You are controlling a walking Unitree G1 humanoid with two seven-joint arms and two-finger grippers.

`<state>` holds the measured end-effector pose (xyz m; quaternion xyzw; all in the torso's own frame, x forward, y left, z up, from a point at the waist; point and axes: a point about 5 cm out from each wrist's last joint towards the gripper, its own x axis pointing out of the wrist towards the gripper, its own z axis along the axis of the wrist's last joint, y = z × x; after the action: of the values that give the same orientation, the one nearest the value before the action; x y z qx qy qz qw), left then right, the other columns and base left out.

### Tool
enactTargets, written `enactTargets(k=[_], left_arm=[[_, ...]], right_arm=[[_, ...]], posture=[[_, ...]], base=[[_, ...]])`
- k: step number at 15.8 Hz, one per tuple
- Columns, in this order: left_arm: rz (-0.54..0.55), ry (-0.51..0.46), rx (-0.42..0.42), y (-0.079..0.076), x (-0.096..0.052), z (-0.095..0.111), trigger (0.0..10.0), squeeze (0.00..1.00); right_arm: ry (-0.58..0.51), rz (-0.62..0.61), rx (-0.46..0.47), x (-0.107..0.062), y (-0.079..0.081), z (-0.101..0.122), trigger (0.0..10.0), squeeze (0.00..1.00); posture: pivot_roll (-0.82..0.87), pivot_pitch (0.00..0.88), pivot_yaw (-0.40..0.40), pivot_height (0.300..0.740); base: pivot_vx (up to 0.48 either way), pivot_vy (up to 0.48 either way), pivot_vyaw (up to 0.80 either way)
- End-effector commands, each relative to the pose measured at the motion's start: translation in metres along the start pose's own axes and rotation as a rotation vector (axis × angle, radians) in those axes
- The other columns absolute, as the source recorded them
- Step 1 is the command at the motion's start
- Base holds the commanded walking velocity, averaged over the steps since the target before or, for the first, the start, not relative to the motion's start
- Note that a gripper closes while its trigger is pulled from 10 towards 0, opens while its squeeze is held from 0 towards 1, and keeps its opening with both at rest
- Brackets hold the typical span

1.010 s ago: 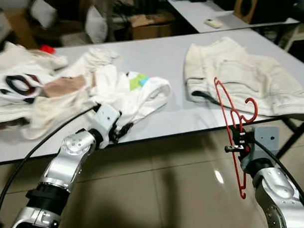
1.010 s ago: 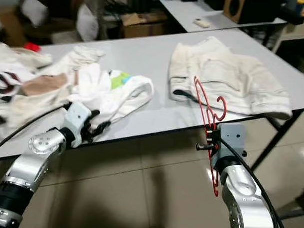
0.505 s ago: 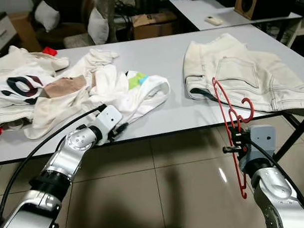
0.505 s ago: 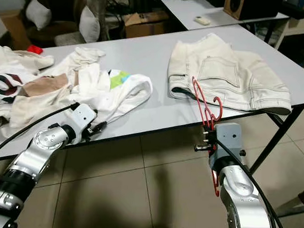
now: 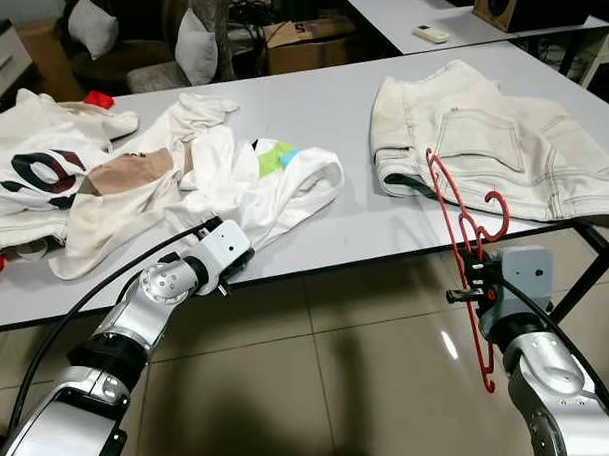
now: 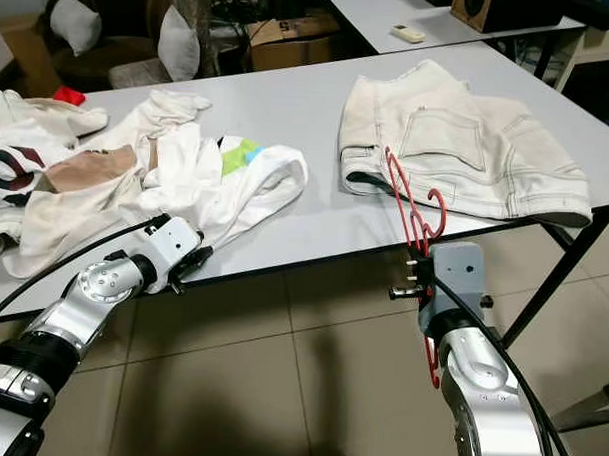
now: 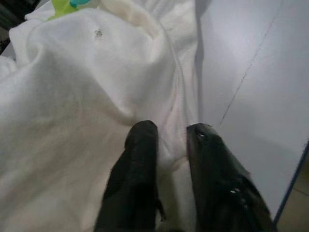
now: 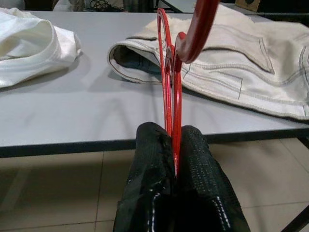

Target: Hang hanger

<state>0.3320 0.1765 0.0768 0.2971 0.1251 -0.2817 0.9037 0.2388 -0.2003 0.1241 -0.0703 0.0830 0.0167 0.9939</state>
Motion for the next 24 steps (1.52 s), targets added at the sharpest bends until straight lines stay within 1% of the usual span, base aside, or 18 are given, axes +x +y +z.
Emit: enactTargets(k=[1, 2, 4, 7, 8, 9, 10, 11, 12, 13, 15, 16, 18, 19, 21, 23, 24], left_arm=[[0.016, 0.0, 0.025, 0.005, 0.001, 0.002, 0.0, 0.0], [0.044, -0.008, 0.02, 0.009, 0.002, 0.003, 0.0, 0.0], [0.058, -0.014, 0.013, 0.012, 0.002, 0.004, 0.0, 0.0], [0.06, -0.02, -0.009, 0.013, 0.003, 0.003, 0.0, 0.0], [0.062, -0.032, -0.025, 0.016, 0.002, 0.004, 0.0, 0.0], [0.069, -0.066, -0.052, 0.024, -0.002, 0.009, 0.0, 0.0], [0.094, -0.095, -0.064, 0.03, -0.004, 0.013, 0.0, 0.0], [0.11, -0.119, -0.092, 0.035, -0.005, 0.016, 0.0, 0.0], [0.086, -0.208, -0.121, 0.043, -0.012, 0.028, 0.0, 0.0], [0.051, -0.278, -0.138, 0.048, -0.018, 0.038, 0.0, 0.0], [0.063, -0.369, -0.175, 0.058, -0.028, 0.051, 0.0, 0.0], [0.075, -0.411, -0.21, 0.062, -0.032, 0.057, 0.0, 0.0], [0.083, -0.46, -0.266, 0.067, -0.036, 0.064, 0.0, 0.0], [0.065, -0.474, -0.28, 0.067, -0.039, 0.067, 0.0, 0.0], [-0.021, -0.508, -0.268, 0.062, -0.046, 0.074, 0.0, 0.0], [-0.126, -0.526, -0.233, 0.053, -0.051, 0.08, 0.0, 0.0], [-0.173, -0.533, -0.231, 0.048, -0.052, 0.083, 0.0, 0.0]], right_arm=[[-0.011, -0.011, -0.006, -0.001, -0.002, 0.001, 10.0, 0.0], [-0.004, -0.019, -0.005, -0.001, -0.003, -0.001, 10.0, 0.0], [-0.005, -0.005, -0.009, -0.002, -0.002, 0.0, 10.0, 0.0], [-0.013, 0.018, -0.013, 0.001, -0.003, 0.001, 10.0, 0.0], [-0.046, 0.072, 0.007, 0.001, 0.001, 0.007, 10.0, 0.0], [-0.101, 0.214, 0.017, -0.003, 0.009, 0.017, 10.0, 0.0], [-0.124, 0.312, 0.012, -0.007, 0.015, 0.021, 10.0, 0.0], [-0.129, 0.35, 0.022, -0.009, 0.017, 0.023, 10.0, 0.0], [-0.13, 0.457, 0.058, -0.016, 0.022, 0.026, 10.0, 0.0], [-0.117, 0.532, 0.086, -0.02, 0.025, 0.025, 10.0, 0.0], [-0.063, 0.601, 0.104, -0.024, 0.027, 0.018, 10.0, 0.0], [-0.033, 0.609, 0.086, -0.023, 0.026, 0.013, 10.0, 0.0], [-0.012, 0.66, 0.116, -0.024, 0.026, 0.01, 10.0, 0.0], [-0.008, 0.667, 0.126, -0.024, 0.026, 0.01, 10.0, 0.0], [0.027, 0.645, 0.155, -0.019, 0.021, 0.008, 10.0, 0.0], [0.078, 0.625, 0.138, -0.011, 0.017, 0.002, 10.0, 0.0], [0.1, 0.608, 0.118, -0.006, 0.015, -0.001, 10.0, 0.0]], posture=[[-0.2, 0.0, 0.154, 0.74], [-0.2, 0.0, 0.154, 0.74], [-0.2, 0.0, 0.152, 0.74], [-0.19, 0.0, 0.141, 0.74], [-0.18, 0.0, 0.142, 0.74], [-0.18, 0.0, 0.143, 0.74], [-0.18, 0.0, 0.14, 0.74], [-0.17, 0.0, 0.137, 0.74], [-0.16, 0.0, 0.129, 0.74], [-0.16, 0.0, 0.125, 0.74], [-0.14, 0.0, 0.108, 0.74], [-0.13, 0.0, 0.097, 0.74], [-0.12, 0.0, 0.086, 0.74], [-0.12, 0.0, 0.084, 0.74], [-0.12, 0.0, 0.087, 0.74], [-0.12, 0.0, 0.091, 0.74], [-0.12, 0.0, 0.087, 0.74]], base=[[0.0, 0.0, 0.0], [0.0, 0.0, 0.0], [0.0, 0.0, 0.0], [0.0, 0.0, 0.0], [0.0, 0.0, 0.0], [0.0, 0.0, 0.0], [0.0, 0.0, 0.0], [0.0, 0.0, 0.0], [0.0, 0.0, 0.0], [0.0, 0.0, 0.0], [0.0, 0.0, 0.0], [0.0, 0.0, 0.0], [0.0, 0.0, 0.0], [0.0, 0.0, 0.0], [0.0, 0.0, 0.0], [0.0, 0.0, 0.0], [0.0, 0.0, 0.0]])
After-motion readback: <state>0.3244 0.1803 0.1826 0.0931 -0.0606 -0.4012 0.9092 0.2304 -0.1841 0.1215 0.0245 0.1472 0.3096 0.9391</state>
